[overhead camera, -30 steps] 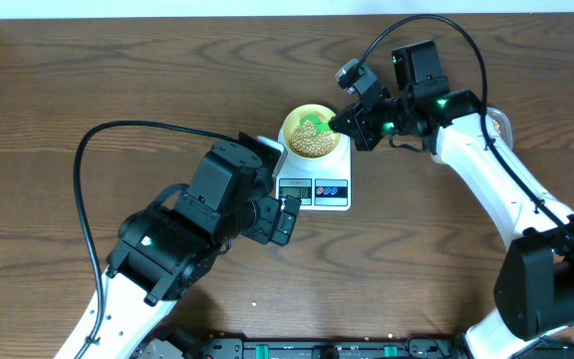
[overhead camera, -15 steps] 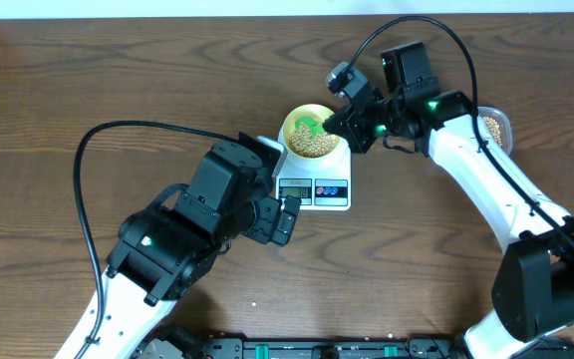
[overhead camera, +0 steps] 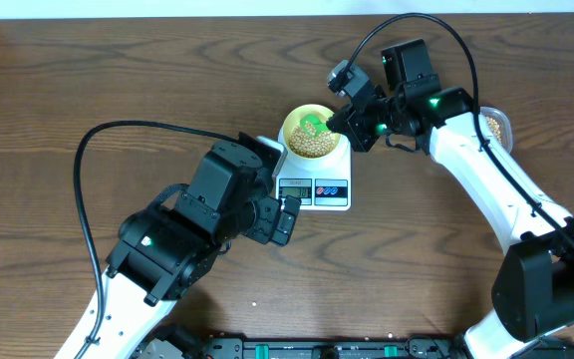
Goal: Scoop item into bowl and weigh 50g on scale
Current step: 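Tilt the scoop slowly to trickle soybeans into the bowl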
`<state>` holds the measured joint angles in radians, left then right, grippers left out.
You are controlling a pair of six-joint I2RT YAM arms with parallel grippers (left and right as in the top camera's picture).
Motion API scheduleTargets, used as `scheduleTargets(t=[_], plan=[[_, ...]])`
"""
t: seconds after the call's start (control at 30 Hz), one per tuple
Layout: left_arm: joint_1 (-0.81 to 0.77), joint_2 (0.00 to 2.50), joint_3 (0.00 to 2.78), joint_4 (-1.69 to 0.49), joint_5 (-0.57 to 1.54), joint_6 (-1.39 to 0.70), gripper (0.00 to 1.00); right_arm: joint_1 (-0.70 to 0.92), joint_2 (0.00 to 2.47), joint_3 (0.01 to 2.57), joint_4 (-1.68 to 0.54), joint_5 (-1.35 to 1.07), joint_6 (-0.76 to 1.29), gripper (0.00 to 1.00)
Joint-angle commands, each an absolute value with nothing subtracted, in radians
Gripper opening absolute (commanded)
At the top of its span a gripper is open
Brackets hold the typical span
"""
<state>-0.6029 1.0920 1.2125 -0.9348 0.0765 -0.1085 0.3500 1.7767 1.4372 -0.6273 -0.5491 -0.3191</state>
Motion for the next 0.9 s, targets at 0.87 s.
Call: scheduleTargets(t=[0.87], plan=[[-0.599, 1.090, 1.233, -0.935, 0.079, -0.114, 0.98, 0.355, 1.774, 1.460, -0.629, -0.522, -0.338, 0.01]])
